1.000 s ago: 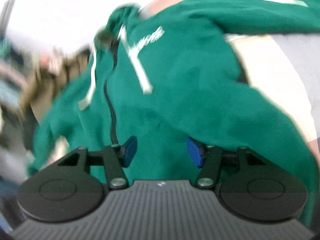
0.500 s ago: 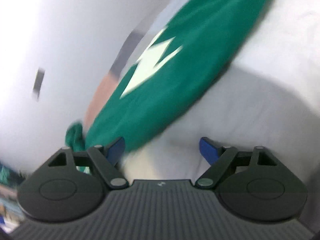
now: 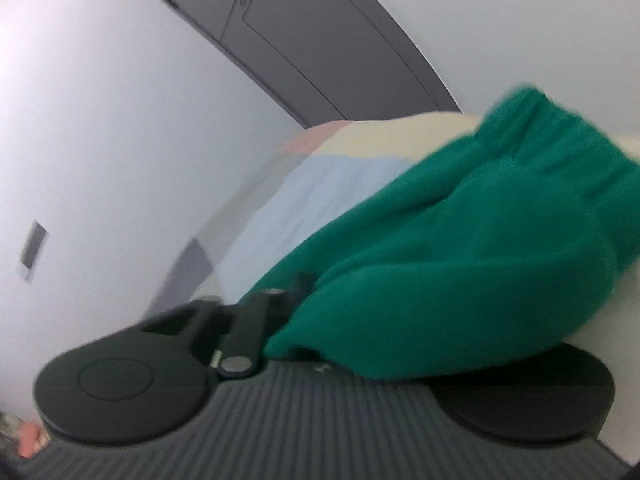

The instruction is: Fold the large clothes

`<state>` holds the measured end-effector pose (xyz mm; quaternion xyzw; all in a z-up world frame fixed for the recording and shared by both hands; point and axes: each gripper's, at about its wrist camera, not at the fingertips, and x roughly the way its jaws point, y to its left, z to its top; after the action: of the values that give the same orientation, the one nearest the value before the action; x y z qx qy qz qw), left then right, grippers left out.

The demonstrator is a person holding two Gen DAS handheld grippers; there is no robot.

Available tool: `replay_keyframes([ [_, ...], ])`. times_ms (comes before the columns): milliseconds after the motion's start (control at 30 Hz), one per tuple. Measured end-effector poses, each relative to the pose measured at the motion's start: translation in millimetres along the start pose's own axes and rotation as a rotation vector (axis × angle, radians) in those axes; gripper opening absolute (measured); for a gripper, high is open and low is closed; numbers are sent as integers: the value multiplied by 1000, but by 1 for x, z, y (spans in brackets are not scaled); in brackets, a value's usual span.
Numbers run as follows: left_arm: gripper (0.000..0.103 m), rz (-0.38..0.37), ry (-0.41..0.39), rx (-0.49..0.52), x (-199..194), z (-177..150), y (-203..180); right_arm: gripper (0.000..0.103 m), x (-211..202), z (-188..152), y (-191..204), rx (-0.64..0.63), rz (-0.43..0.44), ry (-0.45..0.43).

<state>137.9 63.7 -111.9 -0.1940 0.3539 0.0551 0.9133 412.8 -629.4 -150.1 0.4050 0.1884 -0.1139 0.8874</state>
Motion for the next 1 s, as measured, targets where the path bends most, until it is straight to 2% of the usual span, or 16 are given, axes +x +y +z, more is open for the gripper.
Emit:
replay_keyframes([
  [133, 71, 26, -5, 11, 10, 8, -3, 13, 17, 29, 18, -166, 4, -16],
  [200, 71, 37, -14, 12, 15, 12, -4, 12, 27, 40, 30, -206, 2, -42],
  [367, 71, 55, -25, 16, 25, 20, -2, 7, 49, 69, 54, -275, -73, -123],
  [433, 71, 60, -26, 24, 28, 23, -1, 7, 52, 71, 70, -310, -74, -138],
  [567, 71, 51, -27, 5, 29, 28, 3, 7, 40, 69, 105, -373, -18, -156],
  [667, 71, 38, -17, -1, 26, 31, 7, 7, 17, 60, 148, -458, 45, -181],
  [767, 71, 39, -18, -2, 18, 31, 10, 7, -33, 55, 185, -536, 127, -206],
  [900, 71, 9, -34, -49, 0, 32, 21, 7, -97, 29, 257, -683, 294, -251],
  [1000, 71, -11, -64, -91, -17, 34, 31, 7, -149, -4, 309, -772, 418, -267],
])
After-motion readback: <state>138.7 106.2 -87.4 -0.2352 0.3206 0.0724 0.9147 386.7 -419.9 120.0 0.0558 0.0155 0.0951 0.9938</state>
